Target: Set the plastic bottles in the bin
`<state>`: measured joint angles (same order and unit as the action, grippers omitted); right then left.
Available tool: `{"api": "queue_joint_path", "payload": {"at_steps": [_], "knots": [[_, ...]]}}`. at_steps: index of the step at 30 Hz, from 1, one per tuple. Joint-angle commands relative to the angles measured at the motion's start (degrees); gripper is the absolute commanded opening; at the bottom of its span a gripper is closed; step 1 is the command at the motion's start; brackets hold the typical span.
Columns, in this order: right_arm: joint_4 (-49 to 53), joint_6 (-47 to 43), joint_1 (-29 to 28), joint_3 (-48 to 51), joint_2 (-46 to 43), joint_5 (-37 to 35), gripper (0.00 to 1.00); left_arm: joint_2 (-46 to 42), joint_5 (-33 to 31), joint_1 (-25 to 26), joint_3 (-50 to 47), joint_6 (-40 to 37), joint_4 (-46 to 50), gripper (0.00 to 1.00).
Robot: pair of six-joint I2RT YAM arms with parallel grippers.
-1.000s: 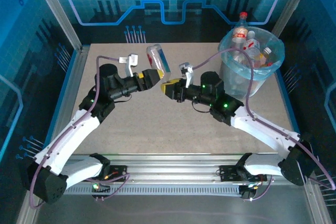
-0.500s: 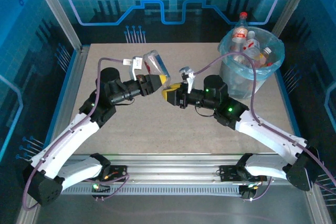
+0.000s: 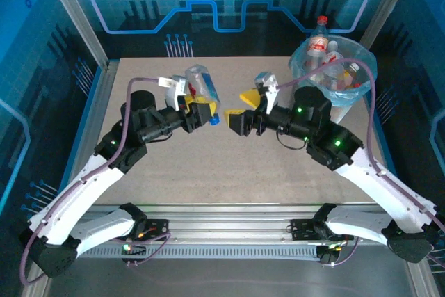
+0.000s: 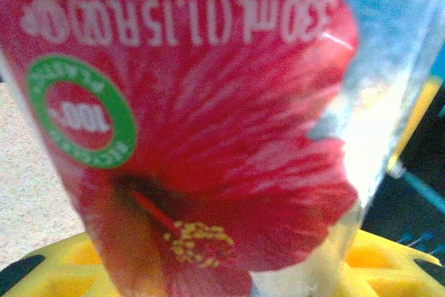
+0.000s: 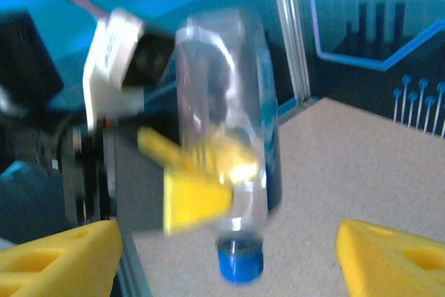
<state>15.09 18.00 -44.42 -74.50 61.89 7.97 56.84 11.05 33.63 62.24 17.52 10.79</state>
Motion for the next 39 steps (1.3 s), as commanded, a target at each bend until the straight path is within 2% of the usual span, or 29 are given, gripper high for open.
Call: {"api": "queue_joint_path", "payload": {"at_steps": [1, 6, 11, 14, 15, 19, 22, 24, 27, 28, 34, 39], "knots": [[8.24, -0.98, -1.33, -6.39, 4.04, -4.07, 0.82, -0.02, -6.29, 5.26, 0.92, -11.35, 3.25, 0.43], [10.02, -1.03, -2.95, -9.69, 7.79, -4.98, 0.83, 1.24, -9.81, 10.56, 1.0, -15.43, 2.78, 0.44], [11.27, -1.57, -4.79, -10.37, 10.02, -5.25, 0.84, 2.98, -10.34, 12.34, 2.06, -16.79, 2.74, 0.44], [11.22, -1.16, -5.25, -10.12, 10.6, -6.07, 0.81, 3.84, -10.5, 13.26, 2.69, -17.44, 2.94, 0.44], [11.11, -1.02, -5.39, -9.98, 10.6, -6.49, 0.78, 3.94, -10.61, 13.54, 2.58, -17.64, 2.76, 0.45], [10.79, -0.47, -5.67, -8.82, 10.15, -9.5, 0.58, 4.25, -11.44, 14.09, 2.24, -17.98, 2.56, 0.47], [10.57, -0.37, -5.59, -7.83, 9.85, -12.17, 0.53, 3.85, -11.7, 14.1, 1.93, -17.96, 1.76, 0.48], [10.29, -0.37, -5.36, -7.59, 9.84, -12.25, 0.46, 3.23, -11.23, 14.19, 1.02, -18.19, 0.01, 0.49], [9.06, 0.1, -5.1, -7.32, 9.28, -11.83, 0.41, 2.61, -11.52, 14.19, 0.08, -18.61, -1.74, 0.52], [8.67, 0.26, -5.07, -7.29, 9.08, -12.06, 0.39, 2.58, -11.81, 14.17, -0.08, -18.7, -2.0, 0.54], [8.43, 0.91, -4.99, -7.03, 6.64, -16.17, 0.33, 2.31, -13.23, 14.2, -0.51, -18.68, -3.58, 0.82], [8.46, -0.01, -4.56, -4.57, 2.47, -23.92, 0.3, 0.78, -16.48, 14.14, -2.02, -17.79, -7.58, 0.9]]}}
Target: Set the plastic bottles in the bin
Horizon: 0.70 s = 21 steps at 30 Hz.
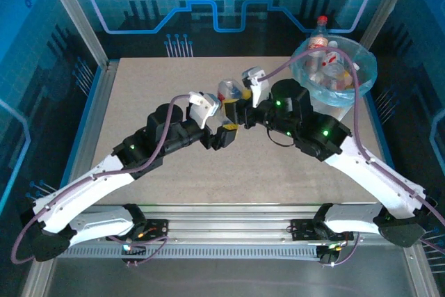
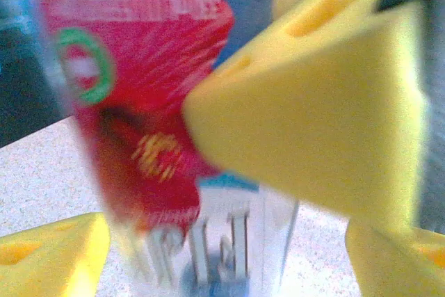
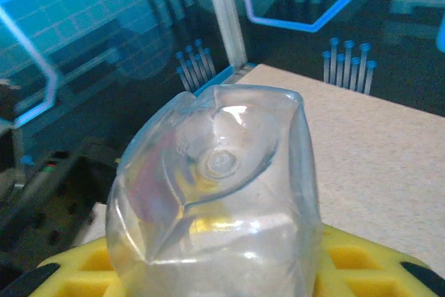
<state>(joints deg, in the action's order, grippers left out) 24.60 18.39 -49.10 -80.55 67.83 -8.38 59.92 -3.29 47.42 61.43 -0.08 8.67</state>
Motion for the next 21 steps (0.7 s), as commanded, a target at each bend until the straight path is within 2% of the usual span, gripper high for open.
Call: {"api": "queue_joint_path", "payload": {"at_steps": [1, 9, 16, 21], "knots": [[-1.06, -0.32, 0.43, 1.77, -4.25, -9.04, 0.29, -2.71, -2.7, 0.35, -1.27, -0.06, -5.95, 0.9], [-0.19, -3.89, 5.14, -0.85, -8.11, -16.87, 0.27, -6.12, -6.73, 0.31, -3.67, 0.34, -11.39, 0.91], [0.1, -6.48, 19.76, -6.9, -8.63, -16.53, 0.25, -4.75, -11.13, 0.27, -5.9, 1.1, -17.64, 0.9], [0.3, -10.74, 28.09, -12.95, -3.71, -19.99, 0.24, -2.13, -15.06, 0.06, -5.31, 0.62, -17.91, 0.9]]}}
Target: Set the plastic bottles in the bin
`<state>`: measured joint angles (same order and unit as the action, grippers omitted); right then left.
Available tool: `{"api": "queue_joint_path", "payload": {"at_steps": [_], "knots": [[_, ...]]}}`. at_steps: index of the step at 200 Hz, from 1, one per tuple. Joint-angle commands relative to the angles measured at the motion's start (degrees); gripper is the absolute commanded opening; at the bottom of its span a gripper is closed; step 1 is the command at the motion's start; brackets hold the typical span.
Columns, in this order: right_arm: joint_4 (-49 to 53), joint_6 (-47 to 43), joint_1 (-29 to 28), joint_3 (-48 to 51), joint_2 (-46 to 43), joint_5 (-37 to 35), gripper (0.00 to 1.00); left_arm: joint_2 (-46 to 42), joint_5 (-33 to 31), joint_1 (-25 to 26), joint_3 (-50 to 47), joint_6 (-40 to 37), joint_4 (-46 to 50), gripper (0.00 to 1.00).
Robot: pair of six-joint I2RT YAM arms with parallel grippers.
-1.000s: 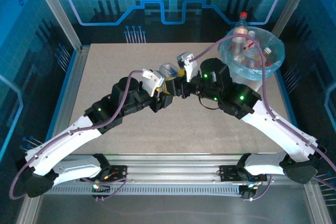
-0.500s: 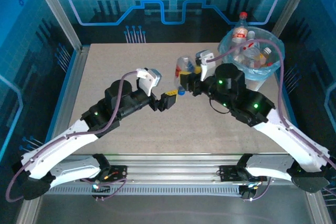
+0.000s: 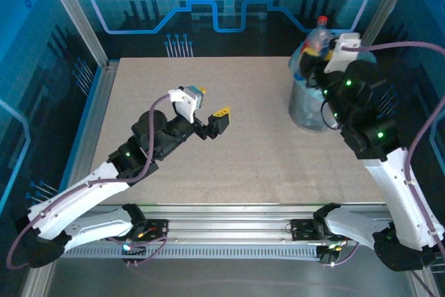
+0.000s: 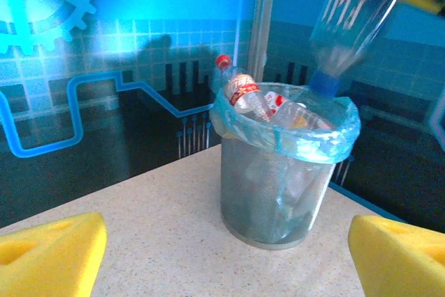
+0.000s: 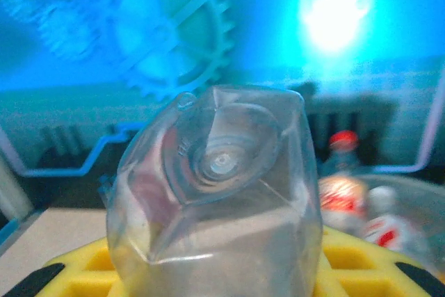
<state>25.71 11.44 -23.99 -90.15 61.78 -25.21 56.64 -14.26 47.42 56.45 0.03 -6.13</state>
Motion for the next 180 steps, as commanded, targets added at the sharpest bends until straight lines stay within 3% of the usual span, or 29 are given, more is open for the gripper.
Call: {"api": "queue_joint_path", "payload": {"at_steps": [1, 28, 64, 100, 180], "knots": [[-0.36, -4.54, 4.39, -4.76, 3.9, -4.13, 0.24, 1.74, -4.65, -0.02, -0.16, 0.29, -3.34, 0.9], [3.24, -6.02, 7.71, -9.25, 9.85, -13.78, 0.24, 4.4, -5.26, -1.06, 1.19, -0.54, -3.29, 0.9], [3.08, -4.1, 11.39, -5.87, 12.01, -23.29, 0.23, 7.0, -4.64, -3.17, 2.1, 0.65, -4.07, 0.91], [5.39, 0.08, 17.14, -2.29, 13.12, -23.17, 0.24, 7.96, -3.76, -4.87, 1.23, 3.31, -4.63, 0.9], [4.77, 1.65, 17.97, 2.56, 9.99, -24.25, 0.31, 8.04, -3.44, -6.99, -0.71, 6.96, -4.41, 0.9]]}}
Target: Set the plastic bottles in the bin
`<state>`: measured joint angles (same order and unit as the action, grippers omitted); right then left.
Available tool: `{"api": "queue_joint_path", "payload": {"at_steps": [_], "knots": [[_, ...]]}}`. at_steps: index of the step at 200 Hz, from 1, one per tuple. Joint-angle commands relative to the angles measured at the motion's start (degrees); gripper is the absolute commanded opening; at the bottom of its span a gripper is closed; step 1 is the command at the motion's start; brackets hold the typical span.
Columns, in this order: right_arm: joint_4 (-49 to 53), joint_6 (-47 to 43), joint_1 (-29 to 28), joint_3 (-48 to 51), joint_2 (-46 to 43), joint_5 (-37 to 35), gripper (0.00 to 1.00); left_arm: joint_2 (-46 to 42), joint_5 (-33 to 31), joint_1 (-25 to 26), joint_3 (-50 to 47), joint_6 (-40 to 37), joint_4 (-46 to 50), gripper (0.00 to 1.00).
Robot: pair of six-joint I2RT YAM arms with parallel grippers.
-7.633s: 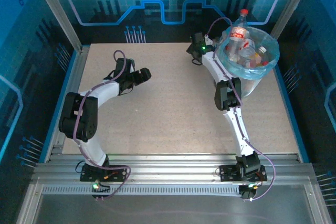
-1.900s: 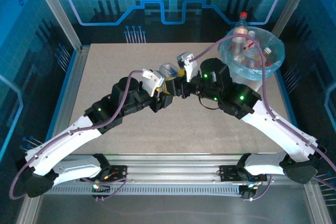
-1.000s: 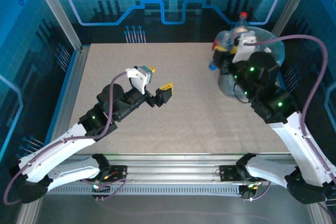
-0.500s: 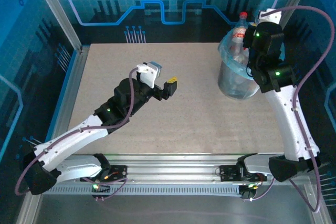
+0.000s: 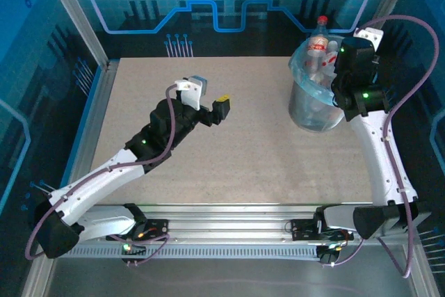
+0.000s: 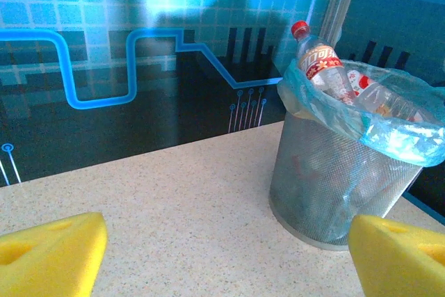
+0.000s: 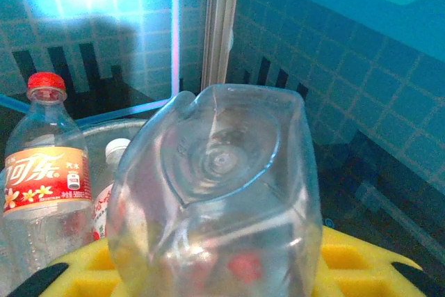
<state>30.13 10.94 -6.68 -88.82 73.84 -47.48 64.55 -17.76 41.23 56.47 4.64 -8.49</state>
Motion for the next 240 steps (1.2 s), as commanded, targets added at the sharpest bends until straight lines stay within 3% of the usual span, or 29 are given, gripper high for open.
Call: {"api": "queue_joint_path", "payload": {"at_steps": [1, 38, 65, 103, 143, 156, 176, 208, 224, 240], "knots": [[0.4, 2.11, 0.63, 1.25, -2.06, -1.94, 0.32, 0.13, 0.03, -0.85, -0.74, 2.41, -2.05, 0.9], [0.19, 0.33, 0.86, 2.5, -2.09, -1.36, 0.48, -0.16, 0.73, -1.4, -1.16, 3.13, -1.11, 0.9], [0.69, 0.95, 2.22, 3.8, -0.37, 3.88, 0.5, -1.01, 0.78, -1.72, -2.04, 3.45, -0.92, 0.9], [0.93, 3.23, 3.16, 4.89, 0.3, 4.86, 0.52, -2.61, 0.92, -1.97, -2.3, 3.62, 0.1, 0.9], [-3.84, 7.16, 7.26, 7.47, -0.13, 10.71, 0.51, -3.16, 0.66, -2.24, -2.42, 3.81, 0.34, 0.9], [-3.41, 7.54, 7.94, 6.51, 0.95, 10.61, 0.55, -2.92, 0.74, -2.29, -2.08, 4.1, 0.32, 0.9], [-1.22, 8.31, 8.39, 4.37, 2.98, 10.68, 0.71, -2.14, 0.88, -2.33, -1.31, 4.21, 0.49, 0.9], [-1.71, 8.62, 8.75, 4.68, 3.31, 10.71, 0.69, -0.93, 1.22, -2.39, -0.61, 5.32, 0.42, 0.9], [-1.52, 9.34, 8.79, 5.05, 3.46, 10.48, 0.76, -0.71, 1.42, -2.44, -0.81, 6.07, 0.06, 0.91], [-1.39, 11.01, 9.6, 6.02, 3.59, 11.82, 0.76, -0.57, 1.48, -2.42, -0.87, 6.6, -0.01, 0.91]]}}
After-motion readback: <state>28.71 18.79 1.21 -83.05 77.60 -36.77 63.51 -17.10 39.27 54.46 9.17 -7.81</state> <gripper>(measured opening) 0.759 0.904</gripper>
